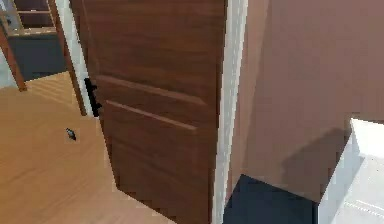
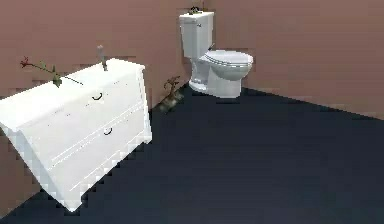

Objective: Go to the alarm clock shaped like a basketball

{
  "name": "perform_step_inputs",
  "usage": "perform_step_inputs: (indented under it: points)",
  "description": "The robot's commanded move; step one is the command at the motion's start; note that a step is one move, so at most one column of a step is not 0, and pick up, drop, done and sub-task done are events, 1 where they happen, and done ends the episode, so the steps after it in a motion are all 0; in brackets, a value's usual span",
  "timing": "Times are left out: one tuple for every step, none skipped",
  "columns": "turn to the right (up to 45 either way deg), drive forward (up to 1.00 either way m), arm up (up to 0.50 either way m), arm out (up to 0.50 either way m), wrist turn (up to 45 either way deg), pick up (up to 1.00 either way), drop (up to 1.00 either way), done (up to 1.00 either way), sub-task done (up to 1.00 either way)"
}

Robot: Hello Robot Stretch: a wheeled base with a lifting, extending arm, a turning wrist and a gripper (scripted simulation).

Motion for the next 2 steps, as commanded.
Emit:
perform_step_inputs:
  points:
    - [-45.0,0.00,0.00,0.00,0.0,0.00,0.00,0.00,0.00]
    - [-6.0,0.00,0.00,0.00,0.0,0.00,0.00,0.00,0.00]
